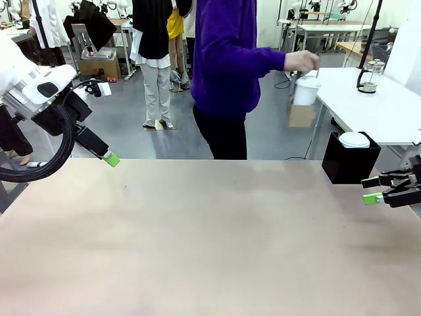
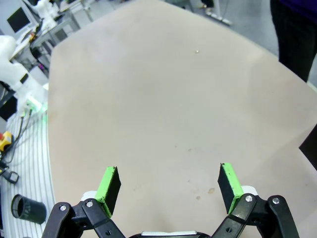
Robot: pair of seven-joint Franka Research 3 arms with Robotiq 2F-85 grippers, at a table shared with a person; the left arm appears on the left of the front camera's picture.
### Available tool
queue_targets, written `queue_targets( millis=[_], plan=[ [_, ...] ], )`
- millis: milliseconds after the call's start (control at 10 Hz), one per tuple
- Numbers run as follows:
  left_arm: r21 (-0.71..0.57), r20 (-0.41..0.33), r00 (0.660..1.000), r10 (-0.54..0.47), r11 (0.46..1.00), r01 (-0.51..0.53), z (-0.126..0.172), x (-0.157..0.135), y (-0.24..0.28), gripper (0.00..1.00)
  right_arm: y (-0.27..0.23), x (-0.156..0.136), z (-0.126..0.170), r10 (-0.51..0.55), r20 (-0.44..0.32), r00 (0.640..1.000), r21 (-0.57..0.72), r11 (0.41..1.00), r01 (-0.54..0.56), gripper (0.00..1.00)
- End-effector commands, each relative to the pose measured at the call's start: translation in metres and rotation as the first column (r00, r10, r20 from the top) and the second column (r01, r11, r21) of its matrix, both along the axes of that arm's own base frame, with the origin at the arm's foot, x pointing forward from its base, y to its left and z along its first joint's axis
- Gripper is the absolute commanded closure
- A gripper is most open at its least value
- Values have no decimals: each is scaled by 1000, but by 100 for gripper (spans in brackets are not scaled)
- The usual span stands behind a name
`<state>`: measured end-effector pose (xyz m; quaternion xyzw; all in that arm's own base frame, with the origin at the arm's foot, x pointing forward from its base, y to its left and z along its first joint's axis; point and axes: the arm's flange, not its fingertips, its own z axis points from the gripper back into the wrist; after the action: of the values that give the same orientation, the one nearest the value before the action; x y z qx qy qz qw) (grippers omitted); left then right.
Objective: Pour a drink into a cup and package it in a carrier.
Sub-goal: Insert the held 600 ml Paper Cup into the Cup Carrier.
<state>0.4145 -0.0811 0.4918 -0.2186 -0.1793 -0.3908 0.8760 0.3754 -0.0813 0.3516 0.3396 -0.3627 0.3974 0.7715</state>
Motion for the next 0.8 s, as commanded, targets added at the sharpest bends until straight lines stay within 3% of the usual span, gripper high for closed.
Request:
queue_targets(
  millis=[0,700],
  plan=[
    [-9,3,1000,2,1000,-1,0,0,0,0,1,0,0,5,0,1000,5,1000,-5,0],
    [-9,3,1000,2,1000,-1,0,0,0,0,1,0,0,5,0,1000,5,1000,-5,0]
  ],
)
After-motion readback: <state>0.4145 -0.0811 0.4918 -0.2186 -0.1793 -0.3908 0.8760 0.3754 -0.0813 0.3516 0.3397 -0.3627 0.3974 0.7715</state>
